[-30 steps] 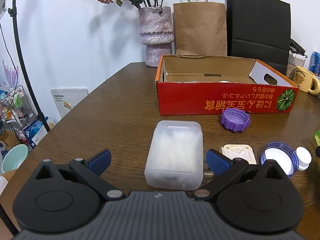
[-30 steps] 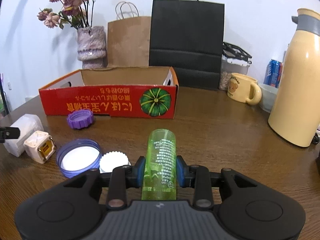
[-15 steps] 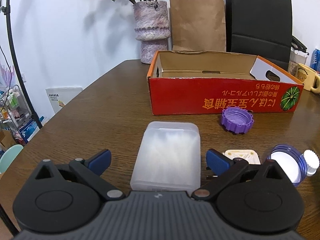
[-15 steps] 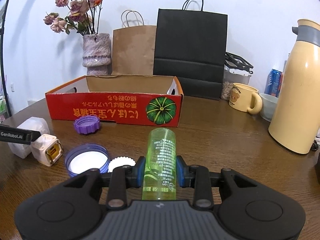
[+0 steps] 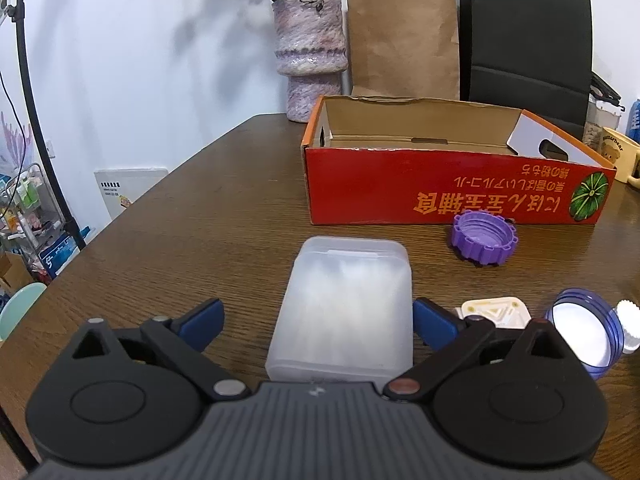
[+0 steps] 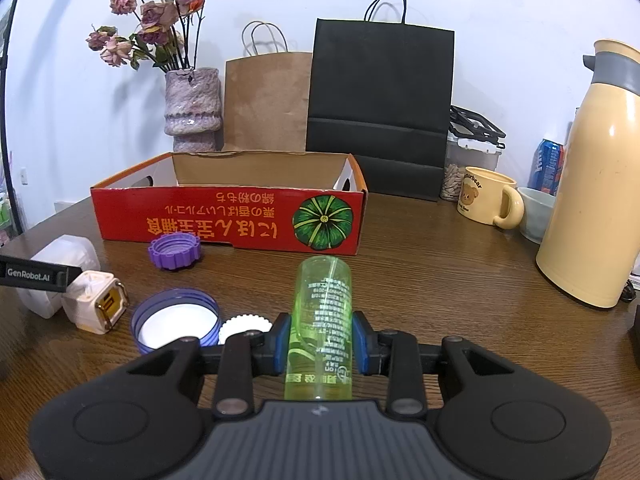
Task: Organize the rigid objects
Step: 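Grasp the translucent white plastic container with the left gripper, then carry the container and green bottle over the red box with both grippers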
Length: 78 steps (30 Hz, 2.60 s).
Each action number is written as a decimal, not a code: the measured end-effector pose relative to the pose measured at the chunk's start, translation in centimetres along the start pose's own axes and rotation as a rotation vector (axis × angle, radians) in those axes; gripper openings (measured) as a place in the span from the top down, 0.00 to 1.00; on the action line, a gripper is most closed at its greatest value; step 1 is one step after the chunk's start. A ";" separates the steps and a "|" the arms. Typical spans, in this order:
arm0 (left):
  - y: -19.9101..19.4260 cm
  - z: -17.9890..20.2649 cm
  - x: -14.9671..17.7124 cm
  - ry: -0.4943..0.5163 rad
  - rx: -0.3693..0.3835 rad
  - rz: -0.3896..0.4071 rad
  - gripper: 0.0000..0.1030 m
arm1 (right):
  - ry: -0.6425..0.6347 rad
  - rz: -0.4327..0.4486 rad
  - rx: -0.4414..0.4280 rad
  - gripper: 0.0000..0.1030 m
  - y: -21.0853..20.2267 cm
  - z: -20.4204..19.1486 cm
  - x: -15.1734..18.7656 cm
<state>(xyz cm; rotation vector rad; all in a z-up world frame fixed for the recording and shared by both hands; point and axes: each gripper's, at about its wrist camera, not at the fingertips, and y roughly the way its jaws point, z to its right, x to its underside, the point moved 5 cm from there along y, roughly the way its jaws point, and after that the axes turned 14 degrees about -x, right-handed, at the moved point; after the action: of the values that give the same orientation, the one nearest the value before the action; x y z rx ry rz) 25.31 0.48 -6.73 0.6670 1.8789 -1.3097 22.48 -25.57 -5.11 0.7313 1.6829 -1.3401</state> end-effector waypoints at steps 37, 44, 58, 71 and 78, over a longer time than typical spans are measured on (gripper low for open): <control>-1.1 -0.7 -0.4 -0.029 0.027 0.025 0.35 | 0.007 0.057 -0.020 0.70 -0.3 -1.1 -0.9; -1.6 -1.0 -1.2 -0.039 0.036 0.031 0.35 | -0.004 0.074 -0.045 0.71 -0.2 -2.0 -2.0; -3.1 -0.4 -4.3 -0.055 0.057 0.088 0.35 | -0.019 0.141 -0.083 0.71 0.0 -3.3 -5.3; -3.6 1.3 -6.9 -0.062 0.080 0.128 0.35 | -0.044 0.181 -0.105 0.71 1.0 -4.4 -8.0; -3.4 1.8 -8.4 -0.074 0.082 0.148 0.35 | -0.052 0.208 -0.119 0.71 2.0 -5.0 -10.0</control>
<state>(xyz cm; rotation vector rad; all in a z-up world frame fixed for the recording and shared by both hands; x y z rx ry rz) 28.20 -2.42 1.60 0.7747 1.6909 -1.3030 27.66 -19.62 3.06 0.7719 1.5837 -1.0966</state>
